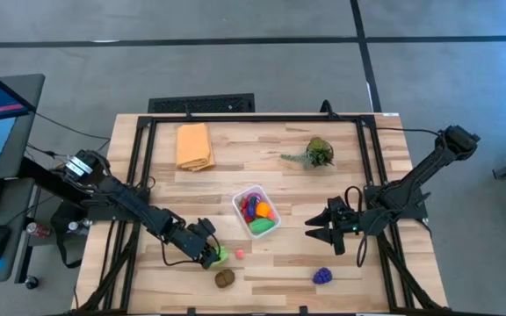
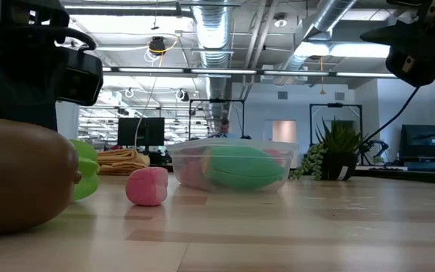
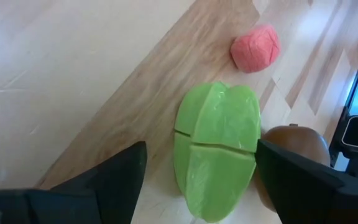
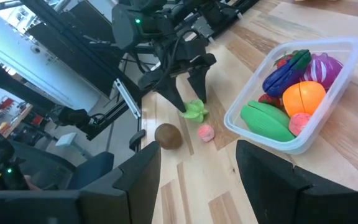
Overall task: Pick and placing Produce into tupperware
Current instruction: Put the green star fruit into the transparent bin
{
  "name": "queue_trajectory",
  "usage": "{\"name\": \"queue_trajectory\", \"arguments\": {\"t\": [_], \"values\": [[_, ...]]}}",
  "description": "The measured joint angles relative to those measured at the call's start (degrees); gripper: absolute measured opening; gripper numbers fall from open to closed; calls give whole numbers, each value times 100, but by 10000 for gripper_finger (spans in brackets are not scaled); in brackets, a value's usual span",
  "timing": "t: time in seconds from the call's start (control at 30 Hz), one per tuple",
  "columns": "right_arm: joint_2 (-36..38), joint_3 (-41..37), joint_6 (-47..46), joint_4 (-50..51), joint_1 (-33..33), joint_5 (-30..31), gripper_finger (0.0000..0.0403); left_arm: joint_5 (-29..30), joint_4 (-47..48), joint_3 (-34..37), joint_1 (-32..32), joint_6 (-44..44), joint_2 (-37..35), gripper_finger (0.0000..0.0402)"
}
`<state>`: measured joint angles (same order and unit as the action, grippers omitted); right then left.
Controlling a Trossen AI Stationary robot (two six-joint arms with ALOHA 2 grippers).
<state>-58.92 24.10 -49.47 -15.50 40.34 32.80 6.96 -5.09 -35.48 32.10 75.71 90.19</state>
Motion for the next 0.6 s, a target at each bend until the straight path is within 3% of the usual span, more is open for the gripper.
{"name": "queue_trajectory", "arguments": {"t": [0.6], "values": [[0, 0, 0, 47, 0, 6, 232, -9, -58, 0, -2, -156, -9, 215]]}}
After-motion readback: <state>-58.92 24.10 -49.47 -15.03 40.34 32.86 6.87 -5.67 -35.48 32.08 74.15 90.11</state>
